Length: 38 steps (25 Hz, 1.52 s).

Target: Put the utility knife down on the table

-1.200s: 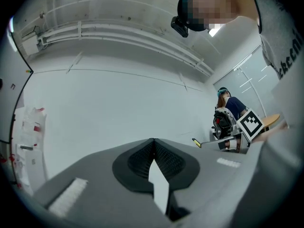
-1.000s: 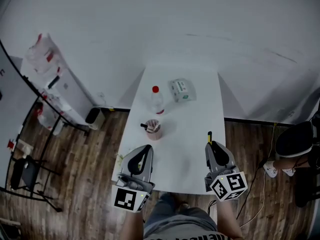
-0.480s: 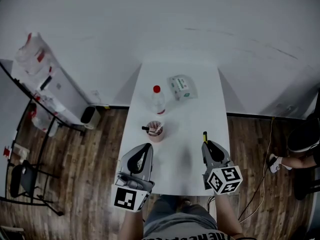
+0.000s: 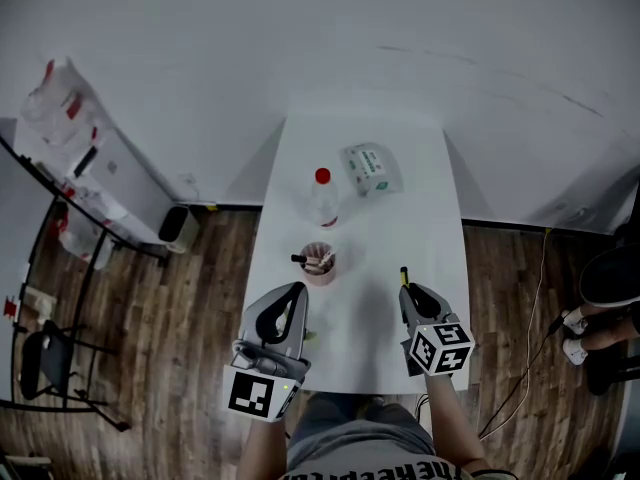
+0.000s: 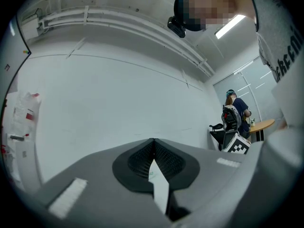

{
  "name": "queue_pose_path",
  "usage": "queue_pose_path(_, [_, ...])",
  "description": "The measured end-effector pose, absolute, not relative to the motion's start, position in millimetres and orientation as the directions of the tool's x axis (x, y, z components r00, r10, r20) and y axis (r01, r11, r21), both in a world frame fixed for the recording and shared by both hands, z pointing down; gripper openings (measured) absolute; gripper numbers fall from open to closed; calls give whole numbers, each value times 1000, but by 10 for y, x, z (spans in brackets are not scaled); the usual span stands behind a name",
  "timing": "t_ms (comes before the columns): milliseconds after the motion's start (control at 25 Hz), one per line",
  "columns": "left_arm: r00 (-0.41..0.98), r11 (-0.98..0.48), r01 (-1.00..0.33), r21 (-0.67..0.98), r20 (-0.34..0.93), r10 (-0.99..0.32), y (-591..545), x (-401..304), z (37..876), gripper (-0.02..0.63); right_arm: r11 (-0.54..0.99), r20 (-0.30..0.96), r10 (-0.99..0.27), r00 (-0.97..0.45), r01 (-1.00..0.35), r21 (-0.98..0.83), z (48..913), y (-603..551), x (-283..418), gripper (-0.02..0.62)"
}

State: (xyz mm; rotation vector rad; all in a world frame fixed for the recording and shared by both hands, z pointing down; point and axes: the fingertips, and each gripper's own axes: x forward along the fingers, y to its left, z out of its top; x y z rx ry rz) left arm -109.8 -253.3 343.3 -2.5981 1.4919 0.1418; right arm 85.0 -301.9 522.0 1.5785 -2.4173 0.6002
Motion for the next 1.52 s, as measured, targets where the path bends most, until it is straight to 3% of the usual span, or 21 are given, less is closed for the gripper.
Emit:
queue_pose_path(920, [545, -546, -838, -13, -97, -833, -2972, -1320, 3739, 15, 282, 644, -687, -336, -941, -189, 6302, -3340, 585, 61])
queue_pose_path(1520, [555, -557, -831, -1, -80, -828, -3044, -1396, 3831, 15, 255, 730, -634, -256, -960, -115, 6588, -3330, 618, 61])
